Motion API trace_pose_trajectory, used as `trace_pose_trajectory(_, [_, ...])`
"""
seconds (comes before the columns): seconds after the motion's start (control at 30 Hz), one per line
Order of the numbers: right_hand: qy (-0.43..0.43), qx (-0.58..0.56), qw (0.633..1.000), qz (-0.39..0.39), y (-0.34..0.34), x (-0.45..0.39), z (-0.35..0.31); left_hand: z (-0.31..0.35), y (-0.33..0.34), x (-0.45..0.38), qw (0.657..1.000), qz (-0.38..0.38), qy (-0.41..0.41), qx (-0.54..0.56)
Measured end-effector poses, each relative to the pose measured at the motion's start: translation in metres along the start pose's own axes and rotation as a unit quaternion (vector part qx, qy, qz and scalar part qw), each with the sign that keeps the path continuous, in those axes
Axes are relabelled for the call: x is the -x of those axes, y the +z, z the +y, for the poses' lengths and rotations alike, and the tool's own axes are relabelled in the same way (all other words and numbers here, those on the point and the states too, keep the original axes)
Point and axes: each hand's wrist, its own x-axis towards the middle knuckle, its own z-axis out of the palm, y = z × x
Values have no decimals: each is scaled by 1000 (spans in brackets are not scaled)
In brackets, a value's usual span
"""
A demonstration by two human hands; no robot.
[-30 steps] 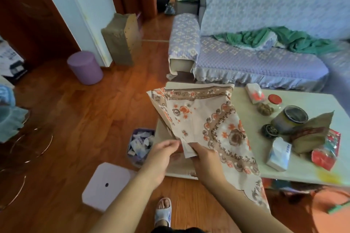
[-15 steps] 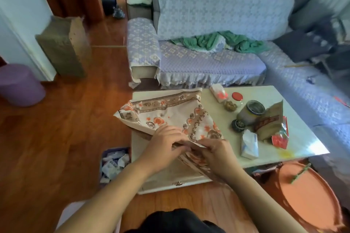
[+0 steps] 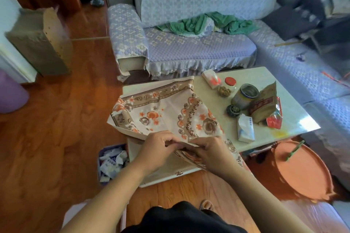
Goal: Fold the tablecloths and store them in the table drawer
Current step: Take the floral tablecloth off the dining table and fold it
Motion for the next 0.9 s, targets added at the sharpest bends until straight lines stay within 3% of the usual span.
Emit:
trace_pose_trajectory(0.23, [-80,-13,989,123,-5,8,-9,15,10,3,999,26,25,2])
trace_pose_trajectory(0.5, [-61,24,929,364,-82,8,-38,-55,-60,-53,963,87,65,-245])
trace_pose_trajectory(0.6, [-58,15,900,432,-126,-11,-60,-64,-88,-89,965,84,26,-248])
trace_pose_trajectory(0.7, [-51,45,879,471,-178,-43,-90,-27,-121,-126,974,74,-2,-215])
trace_pose_trajectory(0.8, [-14,34,842,538,-252,-81,-112,60,-164,-154,976,55,42,-206])
trace_pose_trajectory(0.9, [19,13,821,571,-322,-103,-138,151,-207,-151,968,-16,88,-235])
